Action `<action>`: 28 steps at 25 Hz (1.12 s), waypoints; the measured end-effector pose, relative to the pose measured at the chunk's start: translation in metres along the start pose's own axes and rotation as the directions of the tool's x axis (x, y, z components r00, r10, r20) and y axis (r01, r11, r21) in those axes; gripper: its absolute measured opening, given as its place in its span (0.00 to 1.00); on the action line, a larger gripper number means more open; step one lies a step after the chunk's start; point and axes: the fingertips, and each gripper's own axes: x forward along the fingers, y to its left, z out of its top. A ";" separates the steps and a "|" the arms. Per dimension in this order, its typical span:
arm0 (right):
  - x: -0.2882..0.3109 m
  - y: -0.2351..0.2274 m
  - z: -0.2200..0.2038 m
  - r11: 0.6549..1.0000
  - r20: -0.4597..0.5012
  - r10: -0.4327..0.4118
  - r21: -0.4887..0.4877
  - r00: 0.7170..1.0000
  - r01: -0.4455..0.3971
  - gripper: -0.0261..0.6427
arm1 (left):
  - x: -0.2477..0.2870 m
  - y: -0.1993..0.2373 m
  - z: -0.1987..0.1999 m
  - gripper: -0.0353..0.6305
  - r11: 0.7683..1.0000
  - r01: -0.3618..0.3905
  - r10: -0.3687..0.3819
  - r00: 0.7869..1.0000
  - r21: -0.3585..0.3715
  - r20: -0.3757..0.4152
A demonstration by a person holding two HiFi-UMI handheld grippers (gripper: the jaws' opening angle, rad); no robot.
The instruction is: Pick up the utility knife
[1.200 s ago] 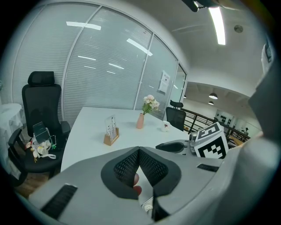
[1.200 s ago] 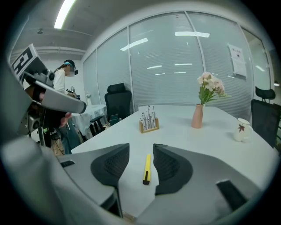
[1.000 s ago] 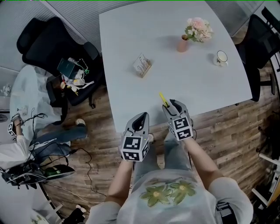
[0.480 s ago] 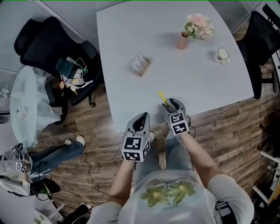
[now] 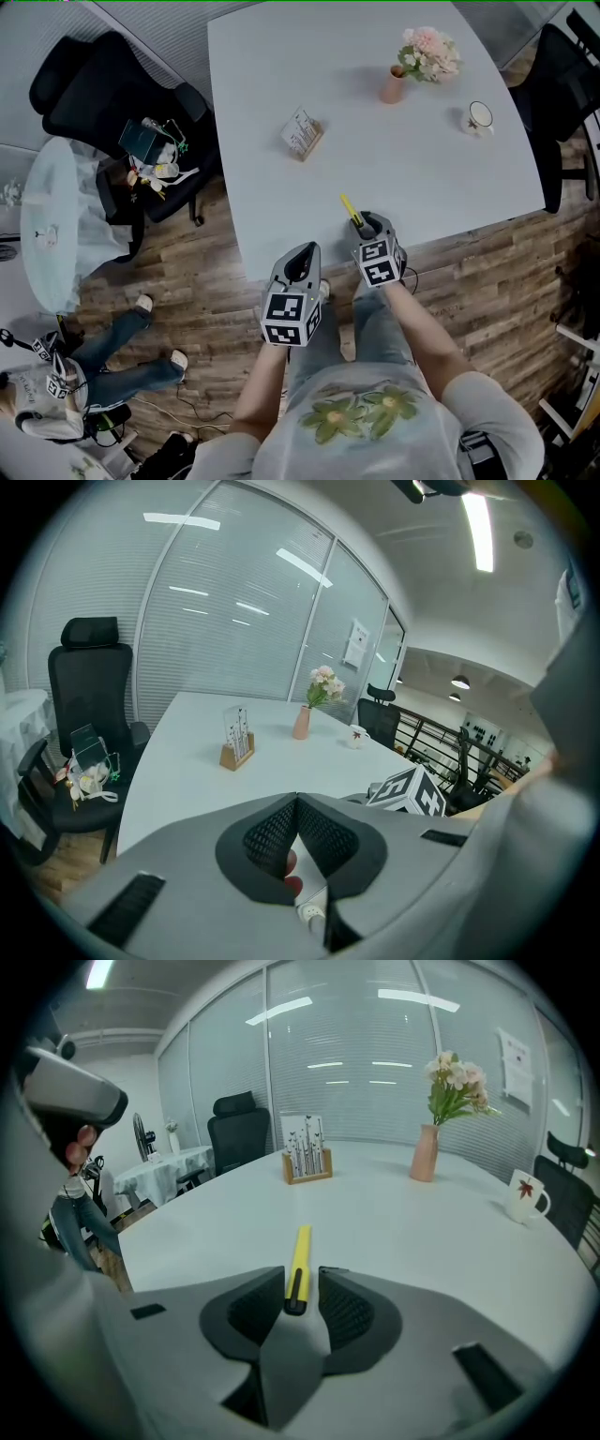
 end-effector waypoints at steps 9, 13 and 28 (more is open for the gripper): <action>-0.001 -0.003 0.001 0.994 -0.016 -0.033 -0.106 0.999 0.031 0.15 | 0.002 -0.003 -0.004 0.06 1.000 0.006 -0.006 1.000 0.003 -0.016; -0.001 -0.003 0.001 0.993 -0.025 -0.020 -0.118 0.999 0.017 0.15 | 0.003 -0.004 -0.003 0.06 1.000 0.007 -0.007 1.000 0.006 -0.017; -0.008 -0.007 0.001 0.994 -0.045 0.005 -0.111 0.999 -0.010 0.14 | 0.000 -0.003 0.003 0.06 1.000 0.010 -0.009 1.000 0.016 -0.006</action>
